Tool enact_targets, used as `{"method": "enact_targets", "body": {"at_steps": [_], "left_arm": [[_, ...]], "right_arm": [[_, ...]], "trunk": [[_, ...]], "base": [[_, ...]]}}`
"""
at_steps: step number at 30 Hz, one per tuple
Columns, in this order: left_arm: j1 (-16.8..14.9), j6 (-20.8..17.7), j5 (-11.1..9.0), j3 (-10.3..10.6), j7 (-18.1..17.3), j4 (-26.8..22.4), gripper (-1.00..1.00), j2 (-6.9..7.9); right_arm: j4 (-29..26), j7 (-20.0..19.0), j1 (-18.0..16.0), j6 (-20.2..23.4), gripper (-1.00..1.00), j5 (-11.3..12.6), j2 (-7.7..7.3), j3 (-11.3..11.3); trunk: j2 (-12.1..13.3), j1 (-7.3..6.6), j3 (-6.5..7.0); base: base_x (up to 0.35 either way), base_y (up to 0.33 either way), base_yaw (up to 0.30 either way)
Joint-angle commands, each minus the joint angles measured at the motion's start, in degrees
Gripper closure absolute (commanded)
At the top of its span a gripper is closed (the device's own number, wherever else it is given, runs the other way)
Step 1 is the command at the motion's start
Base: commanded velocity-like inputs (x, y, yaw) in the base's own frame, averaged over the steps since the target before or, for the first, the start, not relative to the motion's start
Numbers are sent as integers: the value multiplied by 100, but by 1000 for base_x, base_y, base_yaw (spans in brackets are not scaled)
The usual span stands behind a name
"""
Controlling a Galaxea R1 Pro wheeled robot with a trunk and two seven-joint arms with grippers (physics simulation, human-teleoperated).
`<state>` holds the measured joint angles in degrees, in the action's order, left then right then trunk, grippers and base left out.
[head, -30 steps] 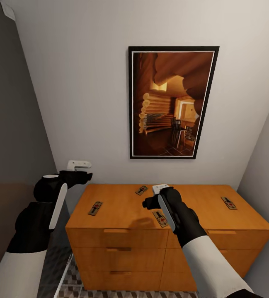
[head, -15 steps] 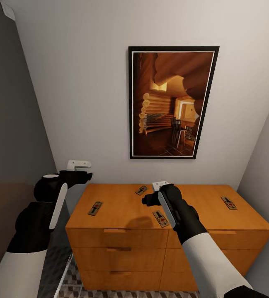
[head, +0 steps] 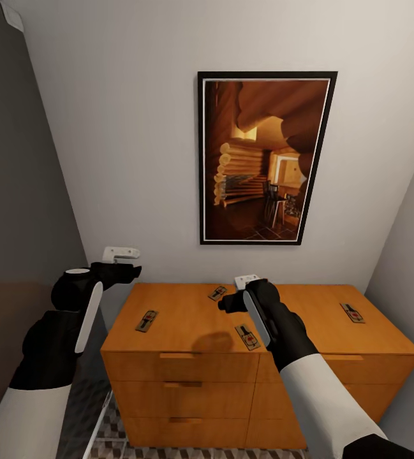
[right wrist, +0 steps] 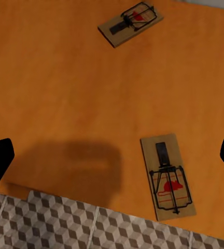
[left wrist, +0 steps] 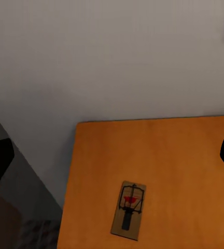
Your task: Take the four mousetraps from the cabinet in the bathroom and place them on the bathroom floor. Make sure all four end up on the same floor surface, and ensure that at least two of them are either under or directly next to the same bathroom sink.
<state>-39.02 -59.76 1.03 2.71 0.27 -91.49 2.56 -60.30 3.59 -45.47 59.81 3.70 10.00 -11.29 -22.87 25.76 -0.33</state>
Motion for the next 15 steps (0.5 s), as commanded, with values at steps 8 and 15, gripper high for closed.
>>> {"method": "enact_targets", "body": {"at_steps": [8, 15], "left_arm": [[-1, -24, -7, 5, 2, -8, -100, 19], [4, -24, 1, 19, 1, -7, -100, 21]], "right_arm": [[2, 38, -30, 19, -100, 42, 0, -5], [10, 43, -63, 19, -100, 42, 0, -5]], "trunk": [[-5, 2, -4], [-5, 2, -4]], "base": [[0, 0, 0], [0, 0, 0]]}}
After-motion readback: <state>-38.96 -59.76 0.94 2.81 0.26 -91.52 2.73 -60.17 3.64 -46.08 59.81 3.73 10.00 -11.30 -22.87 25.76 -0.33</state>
